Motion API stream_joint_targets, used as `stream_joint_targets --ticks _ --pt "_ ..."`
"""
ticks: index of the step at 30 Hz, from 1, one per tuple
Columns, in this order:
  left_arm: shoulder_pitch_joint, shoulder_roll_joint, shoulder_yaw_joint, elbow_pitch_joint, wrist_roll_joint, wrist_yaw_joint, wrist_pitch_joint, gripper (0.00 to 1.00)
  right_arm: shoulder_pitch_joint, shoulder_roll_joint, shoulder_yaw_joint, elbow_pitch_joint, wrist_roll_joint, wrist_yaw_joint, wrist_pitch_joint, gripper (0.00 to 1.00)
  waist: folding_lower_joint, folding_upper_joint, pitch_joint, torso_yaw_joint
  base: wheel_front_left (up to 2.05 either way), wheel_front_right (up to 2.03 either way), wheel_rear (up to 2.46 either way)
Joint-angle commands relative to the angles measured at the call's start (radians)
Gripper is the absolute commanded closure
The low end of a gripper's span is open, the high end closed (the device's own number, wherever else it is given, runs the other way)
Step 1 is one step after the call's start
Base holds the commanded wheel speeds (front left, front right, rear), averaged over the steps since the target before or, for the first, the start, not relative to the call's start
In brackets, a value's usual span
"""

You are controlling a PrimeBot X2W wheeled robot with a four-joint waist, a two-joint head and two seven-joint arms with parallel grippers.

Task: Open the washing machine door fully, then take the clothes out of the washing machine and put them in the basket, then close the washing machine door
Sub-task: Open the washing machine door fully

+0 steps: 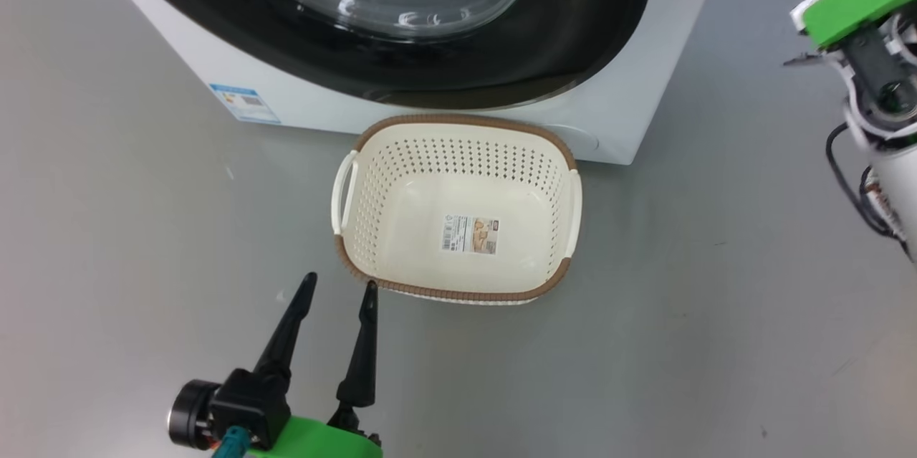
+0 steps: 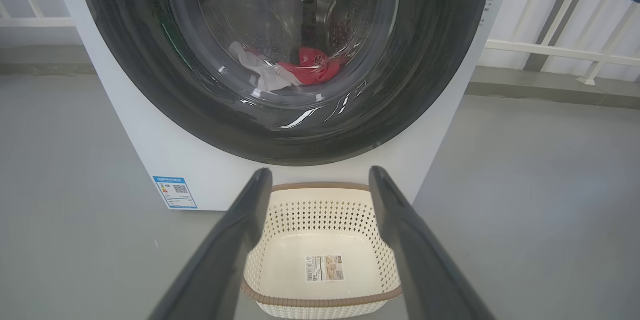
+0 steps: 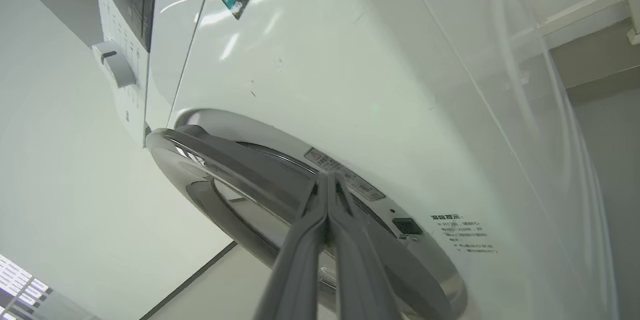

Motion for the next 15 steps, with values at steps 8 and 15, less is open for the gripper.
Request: stream_joint_targets --ticks 8,15 --pt "-0.048 0.006 -0.005 -0.018 -0.026 0.011 -0.012 0.0 -0.086 -0.037 -0.007 0.026 0.227 0.006 0.259 1.0 0.0 0.0 0.058 0.044 0.0 0.0 0.0" --pt "-0.07 0.006 -0.034 -0.024 -0.043 0.017 -0.012 0.0 -0.155 -0.036 -0.052 0.106 0.338 0.006 0.442 1.0 0.0 0.0 0.096 0.07 0.0 0.0 0.0"
